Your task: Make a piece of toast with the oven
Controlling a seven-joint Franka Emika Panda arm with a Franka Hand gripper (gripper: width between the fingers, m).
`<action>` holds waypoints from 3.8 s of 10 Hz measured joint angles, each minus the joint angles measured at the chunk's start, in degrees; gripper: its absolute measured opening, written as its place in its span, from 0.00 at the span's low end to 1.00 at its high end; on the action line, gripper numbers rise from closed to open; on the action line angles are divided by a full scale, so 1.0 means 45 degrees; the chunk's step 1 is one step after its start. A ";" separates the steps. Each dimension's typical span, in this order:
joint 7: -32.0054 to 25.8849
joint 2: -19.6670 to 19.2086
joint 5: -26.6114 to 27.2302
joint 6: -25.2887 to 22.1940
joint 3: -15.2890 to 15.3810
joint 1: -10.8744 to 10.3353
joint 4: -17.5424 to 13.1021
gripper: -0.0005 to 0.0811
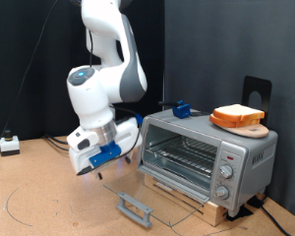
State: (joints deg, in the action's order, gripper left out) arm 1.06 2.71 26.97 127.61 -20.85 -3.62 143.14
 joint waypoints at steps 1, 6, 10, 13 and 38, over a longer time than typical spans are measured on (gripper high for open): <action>-0.0709 0.0389 0.0512 -0.1082 -0.0186 0.0042 -0.0158 1.00; -0.1588 0.2144 0.0986 -0.4943 -0.0756 0.0115 -0.0987 1.00; -0.0854 0.3365 -0.0034 -0.5404 -0.0569 0.0141 -0.1009 1.00; -0.3251 0.3506 0.2138 -0.7343 -0.0654 -0.0349 -0.1316 1.00; -1.0238 0.9887 0.0995 -0.5880 0.3816 -0.1994 0.1534 1.00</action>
State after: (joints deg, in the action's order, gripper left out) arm -45.01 47.20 31.45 101.15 -3.68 -12.59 150.05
